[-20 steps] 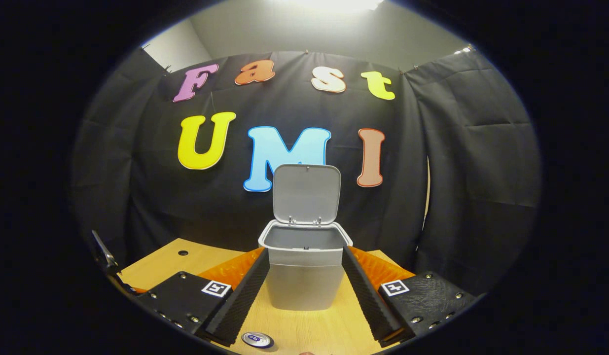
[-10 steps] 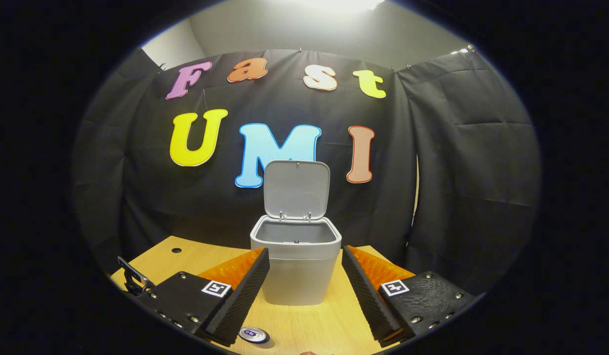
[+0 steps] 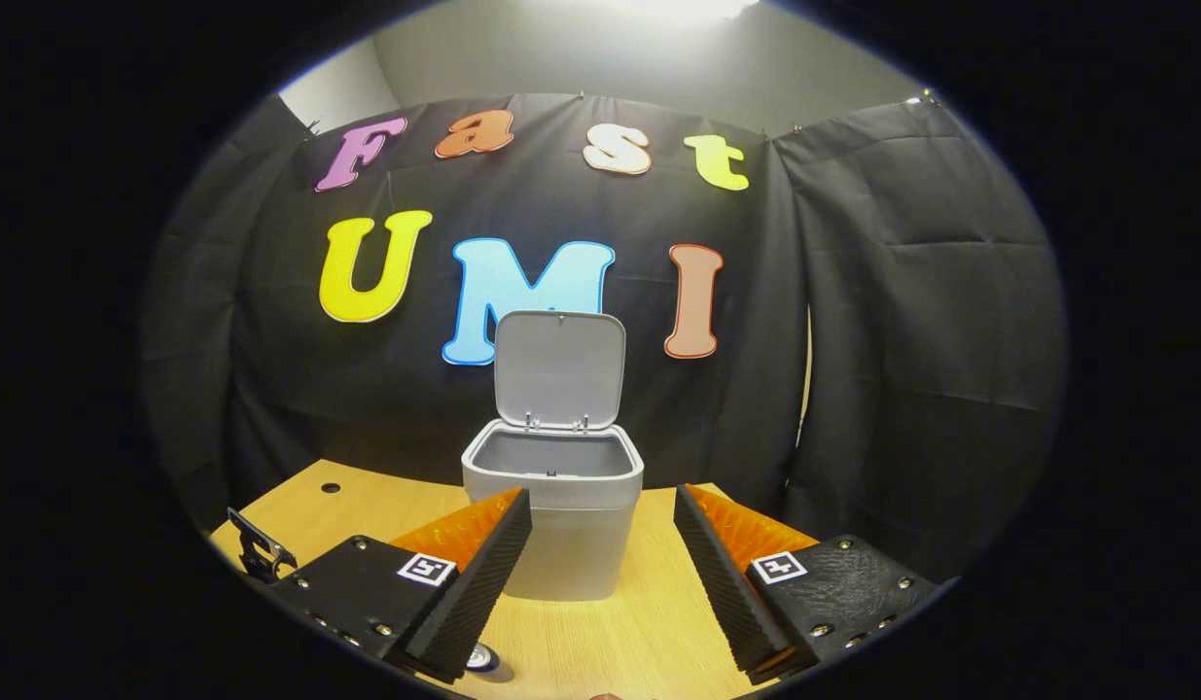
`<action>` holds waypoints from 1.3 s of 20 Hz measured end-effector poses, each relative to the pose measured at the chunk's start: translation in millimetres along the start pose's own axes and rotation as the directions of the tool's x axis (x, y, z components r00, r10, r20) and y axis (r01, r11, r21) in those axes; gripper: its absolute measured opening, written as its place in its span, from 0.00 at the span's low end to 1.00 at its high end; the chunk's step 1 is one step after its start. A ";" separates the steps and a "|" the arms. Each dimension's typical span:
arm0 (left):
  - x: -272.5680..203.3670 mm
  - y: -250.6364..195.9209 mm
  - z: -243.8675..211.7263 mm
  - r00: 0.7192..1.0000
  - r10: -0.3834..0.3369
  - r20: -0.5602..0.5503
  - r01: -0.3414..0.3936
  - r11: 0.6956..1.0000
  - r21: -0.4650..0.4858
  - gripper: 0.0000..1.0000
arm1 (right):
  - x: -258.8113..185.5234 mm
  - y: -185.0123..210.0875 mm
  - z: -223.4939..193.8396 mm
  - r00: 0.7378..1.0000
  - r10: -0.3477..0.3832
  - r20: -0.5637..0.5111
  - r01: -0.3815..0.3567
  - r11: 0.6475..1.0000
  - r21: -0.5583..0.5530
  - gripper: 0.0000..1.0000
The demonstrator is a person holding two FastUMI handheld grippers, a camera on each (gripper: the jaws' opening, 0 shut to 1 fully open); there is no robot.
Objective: Press the lid of the desktop garbage bin to open it, pick up the crumpled paper on the desktop and throw it into the bin, then pick up the pop can on the desktop and drop it into the bin, and finally close the garbage bin lid.
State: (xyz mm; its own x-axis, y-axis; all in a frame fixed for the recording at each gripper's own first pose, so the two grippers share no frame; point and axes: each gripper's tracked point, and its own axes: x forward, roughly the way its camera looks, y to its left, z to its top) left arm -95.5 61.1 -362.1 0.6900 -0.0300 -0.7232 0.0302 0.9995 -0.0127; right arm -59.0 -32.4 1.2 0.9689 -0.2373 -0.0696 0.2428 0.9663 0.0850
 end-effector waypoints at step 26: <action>-76.4 -69.0 123.0 0.976 -0.061 0.208 0.073 0.996 -0.049 0.19 | -2.9 -51.2 -13.4 0.999 0.024 0.022 -0.026 0.998 0.054 0.95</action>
State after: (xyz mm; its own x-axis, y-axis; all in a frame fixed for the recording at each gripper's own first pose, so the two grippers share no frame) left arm -61.3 -7.2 -220.9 0.8221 -0.0928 -0.5617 0.0444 0.9941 -0.0992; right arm -74.9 -79.9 -16.3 0.9754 -0.2158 -0.0453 0.2201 0.9653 0.1407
